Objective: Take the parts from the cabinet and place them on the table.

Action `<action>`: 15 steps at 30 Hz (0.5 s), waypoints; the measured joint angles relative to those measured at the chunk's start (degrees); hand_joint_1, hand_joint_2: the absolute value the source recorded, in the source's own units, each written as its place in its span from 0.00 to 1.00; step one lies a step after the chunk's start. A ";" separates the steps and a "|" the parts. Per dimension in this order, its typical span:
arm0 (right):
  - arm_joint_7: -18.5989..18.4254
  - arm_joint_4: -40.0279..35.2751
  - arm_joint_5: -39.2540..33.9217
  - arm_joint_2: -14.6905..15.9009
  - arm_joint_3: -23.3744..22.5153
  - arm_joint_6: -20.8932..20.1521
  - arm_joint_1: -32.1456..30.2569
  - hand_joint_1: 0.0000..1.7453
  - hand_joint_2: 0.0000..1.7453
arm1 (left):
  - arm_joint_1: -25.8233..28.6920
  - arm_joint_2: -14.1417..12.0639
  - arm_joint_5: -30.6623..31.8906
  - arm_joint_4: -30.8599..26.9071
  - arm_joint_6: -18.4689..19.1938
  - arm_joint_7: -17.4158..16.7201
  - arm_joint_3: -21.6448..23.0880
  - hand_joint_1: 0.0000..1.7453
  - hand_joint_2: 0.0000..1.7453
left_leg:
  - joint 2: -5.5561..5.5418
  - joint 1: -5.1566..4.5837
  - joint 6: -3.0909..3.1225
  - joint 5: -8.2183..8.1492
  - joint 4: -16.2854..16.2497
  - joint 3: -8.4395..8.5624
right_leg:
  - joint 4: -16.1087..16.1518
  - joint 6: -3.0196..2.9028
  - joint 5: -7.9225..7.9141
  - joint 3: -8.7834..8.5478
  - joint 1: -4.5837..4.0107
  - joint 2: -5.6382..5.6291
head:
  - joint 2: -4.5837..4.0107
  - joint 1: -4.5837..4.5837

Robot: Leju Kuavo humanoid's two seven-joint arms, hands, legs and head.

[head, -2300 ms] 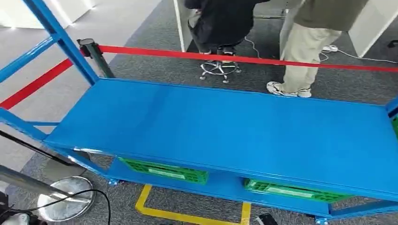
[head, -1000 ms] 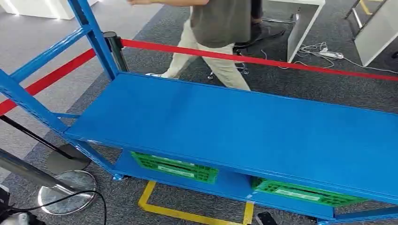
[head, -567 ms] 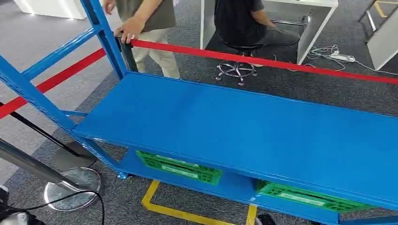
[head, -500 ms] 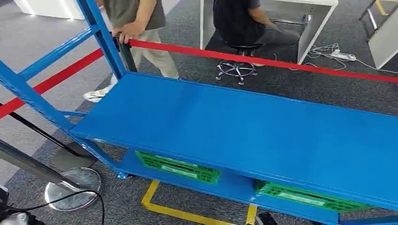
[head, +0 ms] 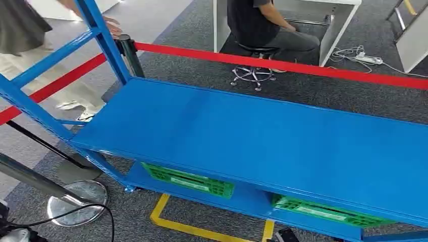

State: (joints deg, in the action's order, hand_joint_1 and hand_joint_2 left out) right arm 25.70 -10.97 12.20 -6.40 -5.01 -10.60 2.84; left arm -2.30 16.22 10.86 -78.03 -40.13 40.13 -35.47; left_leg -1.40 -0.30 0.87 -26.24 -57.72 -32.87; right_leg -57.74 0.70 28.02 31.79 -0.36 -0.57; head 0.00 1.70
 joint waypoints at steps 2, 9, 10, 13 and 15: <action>0.02 0.00 0.00 0.00 0.00 -0.02 0.00 0.00 1.00 | 0.00 0.00 0.00 0.00 0.00 0.00 0.00 1.00 1.00 | 0.00 -0.01 0.00 0.00 0.00 -0.01 | 0.01 0.00 0.00 -0.01 0.01 0.00 | 0.00 -0.02; -0.04 -0.02 -0.20 -0.13 -0.02 -0.26 0.28 0.00 1.00 | -0.03 0.07 0.57 -0.52 0.00 0.00 0.11 1.00 1.00 | -0.09 0.41 1.46 1.28 2.74 1.42 | -4.39 1.14 3.27 2.15 0.28 0.21 | 0.00 0.26; -0.15 -0.02 -0.20 -0.13 -0.02 -0.22 0.32 0.00 1.00 | 0.00 0.07 0.61 -0.52 0.00 0.00 0.09 1.00 1.00 | -0.10 0.40 1.47 1.26 2.69 1.34 | -9.31 1.36 5.53 4.53 0.49 0.22 | 0.00 0.22; -0.35 -0.02 -0.33 -0.13 -0.04 -0.20 0.10 0.00 1.00 | 0.02 0.09 0.66 -0.52 0.00 0.00 0.04 1.00 1.00 | -0.15 0.50 1.21 1.11 2.60 1.33 | -16.32 2.11 6.85 8.38 0.97 0.25 | 0.00 0.22; -0.48 -0.02 -0.52 -0.13 -0.11 -0.37 0.12 0.00 1.00 | 0.02 0.09 0.81 -0.52 -0.02 0.00 -0.02 1.00 1.00 | -1.05 0.78 0.46 0.90 2.29 1.48 | -8.54 2.50 1.95 4.66 1.56 0.07 | 0.00 0.15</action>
State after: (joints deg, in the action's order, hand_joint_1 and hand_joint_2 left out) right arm 25.22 -10.99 11.67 -6.54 -5.11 -10.97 2.96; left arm -2.28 16.31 11.67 -78.55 -40.15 40.13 -35.50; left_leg -2.45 0.48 1.33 -25.34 -55.43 -31.38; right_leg -66.28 3.20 29.97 36.45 1.20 -0.50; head 0.00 1.86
